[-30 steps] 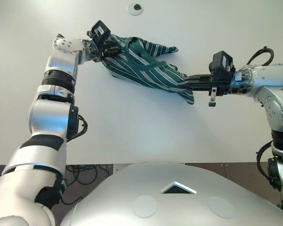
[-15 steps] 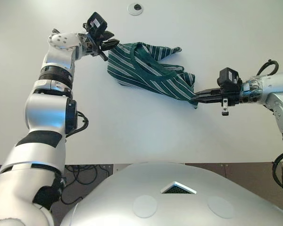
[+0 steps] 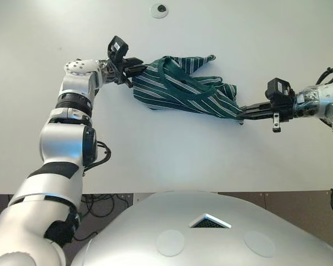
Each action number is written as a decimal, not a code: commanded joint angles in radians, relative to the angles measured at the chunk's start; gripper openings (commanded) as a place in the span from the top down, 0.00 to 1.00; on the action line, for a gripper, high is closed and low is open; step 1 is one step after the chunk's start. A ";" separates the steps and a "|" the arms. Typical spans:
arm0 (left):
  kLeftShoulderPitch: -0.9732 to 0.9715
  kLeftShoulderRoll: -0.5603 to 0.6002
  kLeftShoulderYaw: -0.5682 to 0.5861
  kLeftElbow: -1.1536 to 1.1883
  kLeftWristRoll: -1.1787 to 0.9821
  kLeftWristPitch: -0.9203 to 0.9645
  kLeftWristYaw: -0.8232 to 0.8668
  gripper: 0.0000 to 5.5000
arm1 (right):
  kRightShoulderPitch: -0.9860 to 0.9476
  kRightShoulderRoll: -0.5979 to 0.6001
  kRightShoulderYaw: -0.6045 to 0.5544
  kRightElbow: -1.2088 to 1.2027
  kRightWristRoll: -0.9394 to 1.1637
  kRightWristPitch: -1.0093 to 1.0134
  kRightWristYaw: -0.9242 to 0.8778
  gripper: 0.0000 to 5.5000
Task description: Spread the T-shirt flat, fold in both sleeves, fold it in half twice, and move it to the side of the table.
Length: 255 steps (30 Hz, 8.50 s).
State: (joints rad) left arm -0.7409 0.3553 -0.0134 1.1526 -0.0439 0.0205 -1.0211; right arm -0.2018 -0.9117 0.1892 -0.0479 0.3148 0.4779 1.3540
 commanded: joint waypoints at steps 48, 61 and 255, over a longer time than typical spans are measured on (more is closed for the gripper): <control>-0.811 0.202 0.090 0.177 0.168 -0.154 0.691 1.00 | -1.318 0.517 -0.334 1.352 -0.223 -0.618 -1.012 1.00; -0.583 0.318 0.129 -0.016 0.022 -0.126 0.021 1.00 | -1.108 0.419 -0.260 1.083 -0.212 -0.588 -0.423 1.00; 1.115 0.453 0.150 -1.562 -0.425 0.621 0.234 0.96 | 0.222 0.125 -0.061 -0.267 0.271 0.183 -0.193 1.00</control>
State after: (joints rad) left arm 0.3865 0.7917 0.0738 -0.3993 -0.4493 0.6268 -0.7885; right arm 0.0702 -0.8252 0.1840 -0.3320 0.5312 0.6163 1.2079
